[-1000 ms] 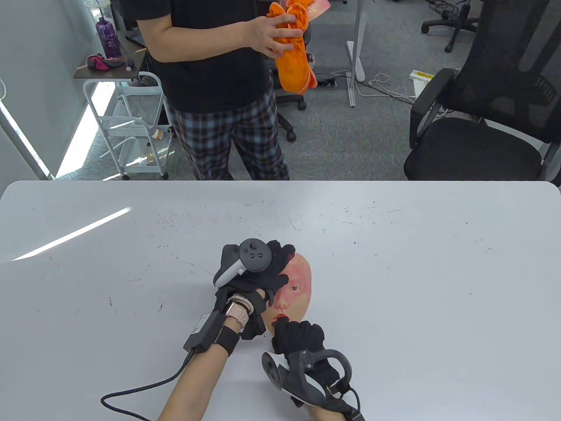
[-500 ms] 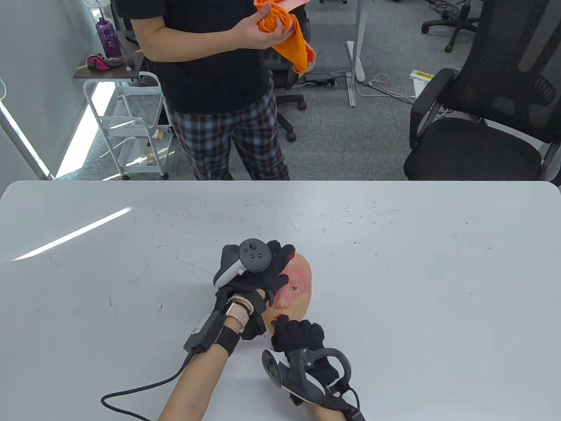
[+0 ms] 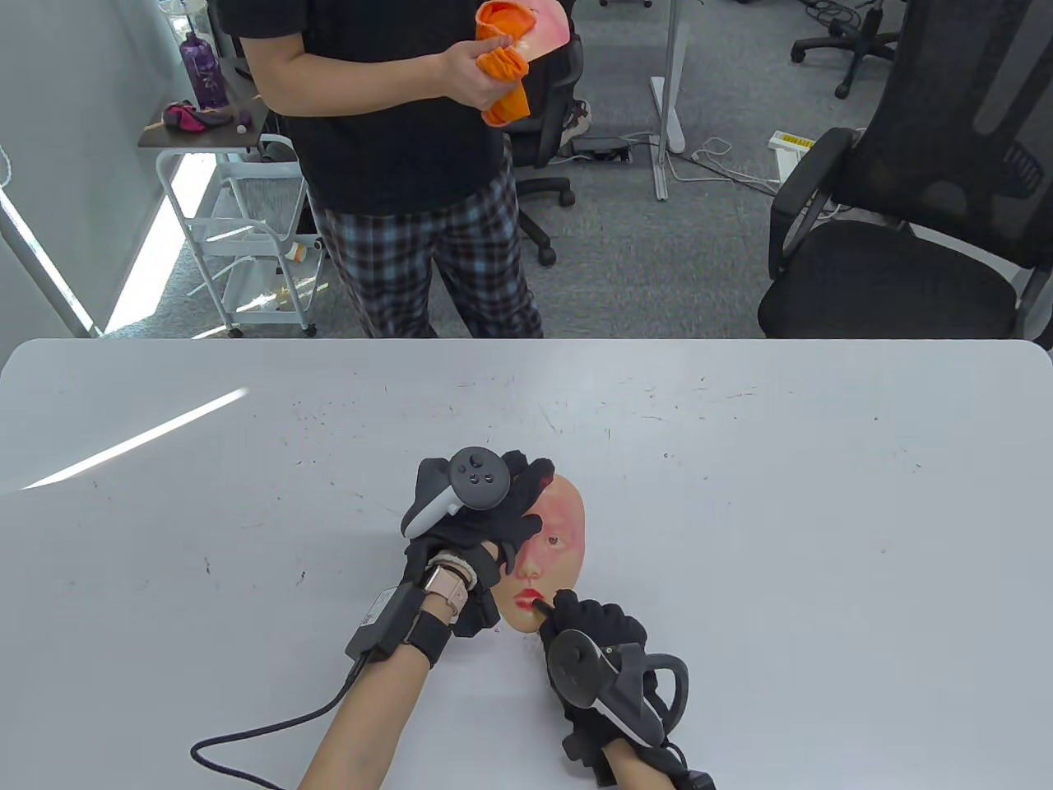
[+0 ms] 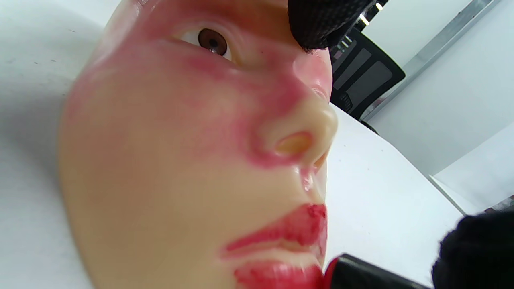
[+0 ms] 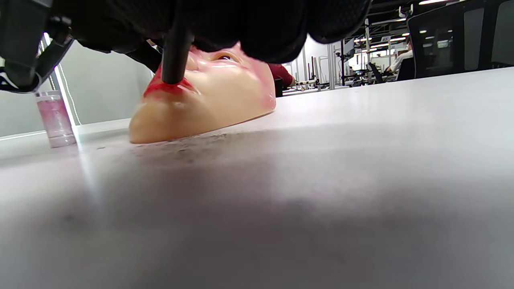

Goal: Apply lipstick on mannequin lips

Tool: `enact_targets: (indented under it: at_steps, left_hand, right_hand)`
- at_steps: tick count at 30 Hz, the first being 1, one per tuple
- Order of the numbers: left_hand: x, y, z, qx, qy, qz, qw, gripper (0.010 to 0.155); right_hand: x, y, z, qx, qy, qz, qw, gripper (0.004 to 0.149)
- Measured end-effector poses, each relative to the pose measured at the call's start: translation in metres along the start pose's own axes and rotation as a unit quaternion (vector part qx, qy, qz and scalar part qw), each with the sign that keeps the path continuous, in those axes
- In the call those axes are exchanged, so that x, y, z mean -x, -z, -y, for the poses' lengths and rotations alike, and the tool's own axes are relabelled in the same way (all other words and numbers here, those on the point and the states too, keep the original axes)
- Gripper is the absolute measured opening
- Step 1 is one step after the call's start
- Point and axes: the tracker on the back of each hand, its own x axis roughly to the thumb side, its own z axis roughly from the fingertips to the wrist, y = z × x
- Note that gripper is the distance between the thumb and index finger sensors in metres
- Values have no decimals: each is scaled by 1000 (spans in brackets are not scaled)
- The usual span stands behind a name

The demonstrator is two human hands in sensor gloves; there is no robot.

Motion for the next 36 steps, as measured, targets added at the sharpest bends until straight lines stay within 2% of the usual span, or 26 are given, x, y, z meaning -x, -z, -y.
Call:
enact_targets:
  at_steps: [4,9,16,20,26,31,36]
  left_hand:
    - [0,0,0,0,-2,-1,1000,74]
    - [0,0,0,0,-2,-1,1000,74]
    - [0,0,0,0,-3,-2,1000,75]
    - [0,0,0,1,-3,-1,1000,74]
    - [0,0,0,1,-2,-2,1000,75]
    - [0,0,0,1,-3,-1,1000,74]
    - [0,0,0,0,-3,-1,1000,74]
  right_hand:
    - [4,4,-2,-15,-4,-24,1000,51]
    - [5,3,-1,-14,24,11,1000,51]
    - [7,5,-2,-23,-1,-13,1000,51]
    - [5,1,-2,-16,13,19,1000,51]
    - [2,3,-4,-19,-26,-12,999,51]
    - [-1,1,-4,-11,-18,23,1000,52]
    - [-2,3,-4,-4,-34,-2,999,52]
